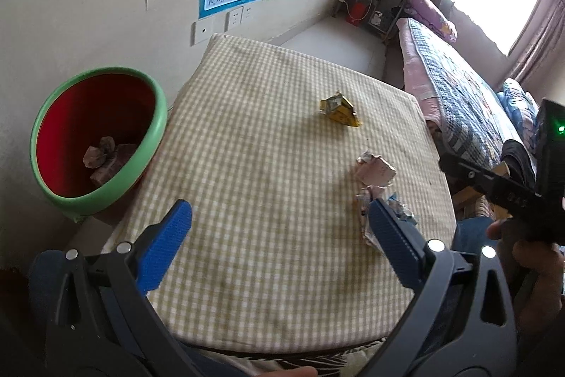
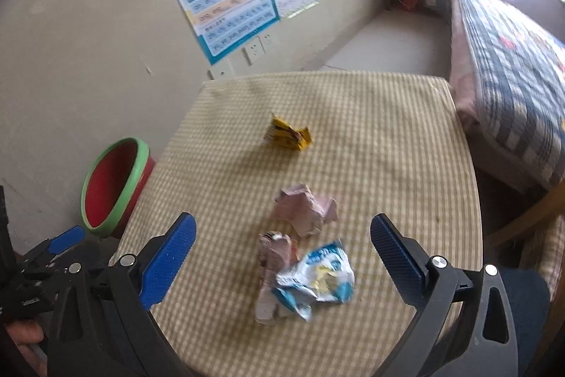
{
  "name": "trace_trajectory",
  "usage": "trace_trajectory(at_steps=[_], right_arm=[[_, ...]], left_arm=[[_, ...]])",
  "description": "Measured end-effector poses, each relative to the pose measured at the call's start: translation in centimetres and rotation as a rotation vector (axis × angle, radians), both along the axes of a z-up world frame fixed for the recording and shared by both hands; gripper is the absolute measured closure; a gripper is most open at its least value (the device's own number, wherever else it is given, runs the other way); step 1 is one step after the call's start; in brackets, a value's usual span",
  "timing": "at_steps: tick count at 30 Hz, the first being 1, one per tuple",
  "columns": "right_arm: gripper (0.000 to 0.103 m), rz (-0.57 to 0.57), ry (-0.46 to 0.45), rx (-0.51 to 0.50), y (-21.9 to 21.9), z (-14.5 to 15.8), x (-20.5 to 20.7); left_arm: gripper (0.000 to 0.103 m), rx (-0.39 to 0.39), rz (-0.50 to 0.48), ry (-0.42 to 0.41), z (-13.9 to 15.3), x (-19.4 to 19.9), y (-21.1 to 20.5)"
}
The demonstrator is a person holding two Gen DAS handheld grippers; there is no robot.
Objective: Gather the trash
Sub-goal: 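Move both tools back over the table toward the remaining wrappers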
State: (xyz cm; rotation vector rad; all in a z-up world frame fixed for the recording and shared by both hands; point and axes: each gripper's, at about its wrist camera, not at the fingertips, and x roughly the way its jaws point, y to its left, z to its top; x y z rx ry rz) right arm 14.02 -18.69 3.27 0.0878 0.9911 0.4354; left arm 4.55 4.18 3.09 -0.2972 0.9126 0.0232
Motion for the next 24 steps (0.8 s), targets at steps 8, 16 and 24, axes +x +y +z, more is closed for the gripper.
trace_trajectory(at_steps=[8,16,24], right_arm=[[0.007,-0.008,0.022,-0.009,-1.3,-0.6,0.0],[0.007,-0.041,0.032,0.0,-3.2,-0.7,0.8],[0.007,-0.058,0.035,-0.036,-3.2,-0.5,1.5]], left_arm=[[0.005,0.043,0.039,-0.023,1.6,0.5,-0.4],[0.005,0.048,0.027,-0.031,4.3,1.1,0.1],[0.005,0.049,0.005,-0.009,6.6,3.3,0.3]])
